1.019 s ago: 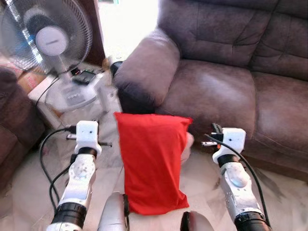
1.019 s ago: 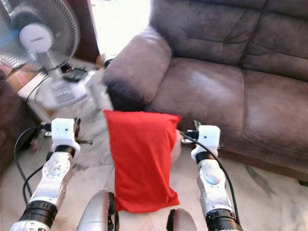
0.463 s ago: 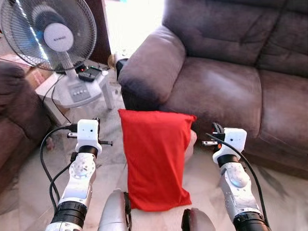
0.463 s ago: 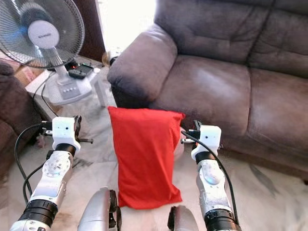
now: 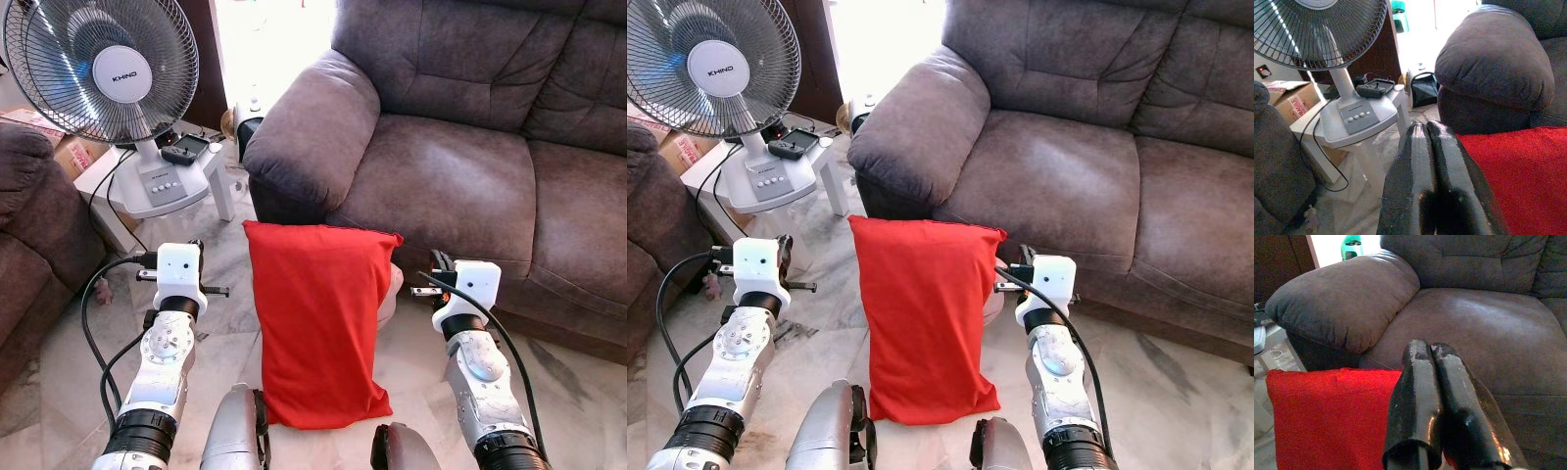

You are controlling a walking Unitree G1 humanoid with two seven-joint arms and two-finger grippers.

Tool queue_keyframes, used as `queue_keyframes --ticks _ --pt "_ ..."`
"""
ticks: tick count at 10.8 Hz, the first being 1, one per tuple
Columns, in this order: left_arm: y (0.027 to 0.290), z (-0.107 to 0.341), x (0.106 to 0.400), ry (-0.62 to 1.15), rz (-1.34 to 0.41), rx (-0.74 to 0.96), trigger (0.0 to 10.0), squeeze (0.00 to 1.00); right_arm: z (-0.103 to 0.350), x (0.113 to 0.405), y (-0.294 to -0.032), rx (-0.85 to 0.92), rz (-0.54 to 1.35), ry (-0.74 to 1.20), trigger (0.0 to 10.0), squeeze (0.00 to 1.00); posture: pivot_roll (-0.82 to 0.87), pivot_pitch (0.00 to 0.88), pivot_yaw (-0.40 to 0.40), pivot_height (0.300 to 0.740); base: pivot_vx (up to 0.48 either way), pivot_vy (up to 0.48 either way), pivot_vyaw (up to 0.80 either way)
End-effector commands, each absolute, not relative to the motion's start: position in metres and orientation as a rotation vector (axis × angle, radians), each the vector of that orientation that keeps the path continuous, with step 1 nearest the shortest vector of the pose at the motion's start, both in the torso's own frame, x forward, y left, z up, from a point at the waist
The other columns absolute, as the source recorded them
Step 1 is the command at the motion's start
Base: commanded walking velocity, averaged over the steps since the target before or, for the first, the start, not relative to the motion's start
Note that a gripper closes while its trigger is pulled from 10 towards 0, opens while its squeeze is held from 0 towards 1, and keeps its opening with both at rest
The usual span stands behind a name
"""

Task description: Move the pillow to the sofa from floor

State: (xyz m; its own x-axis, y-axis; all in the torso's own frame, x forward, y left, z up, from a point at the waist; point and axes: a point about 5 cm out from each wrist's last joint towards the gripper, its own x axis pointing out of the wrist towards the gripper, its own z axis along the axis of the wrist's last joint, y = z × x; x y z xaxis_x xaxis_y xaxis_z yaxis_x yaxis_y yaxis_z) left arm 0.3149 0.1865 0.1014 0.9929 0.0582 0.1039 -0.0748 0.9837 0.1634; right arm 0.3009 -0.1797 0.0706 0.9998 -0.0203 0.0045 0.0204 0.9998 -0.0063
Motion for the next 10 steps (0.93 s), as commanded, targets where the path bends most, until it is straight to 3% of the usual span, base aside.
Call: queue_keyframes --ticks 1,10 --pt "0.1888 0.1016 0.3143 -0.09 0.068 0.17 10.0 0.0 0.0702 0.2998 -0.1792 -0.002 -0.02 -0.003 10.0 0.0 0.06 0.118 -0.018 0.64 0.0 0.0 0.0" --pt "0.1881 0.1019 0.3146 -0.091 0.069 0.164 10.0 0.0 0.0671 0.2989 -0.1754 0.003 0.005 0.011 10.0 0.0 0.06 0.121 -0.019 0.628 0.0 0.0 0.0"
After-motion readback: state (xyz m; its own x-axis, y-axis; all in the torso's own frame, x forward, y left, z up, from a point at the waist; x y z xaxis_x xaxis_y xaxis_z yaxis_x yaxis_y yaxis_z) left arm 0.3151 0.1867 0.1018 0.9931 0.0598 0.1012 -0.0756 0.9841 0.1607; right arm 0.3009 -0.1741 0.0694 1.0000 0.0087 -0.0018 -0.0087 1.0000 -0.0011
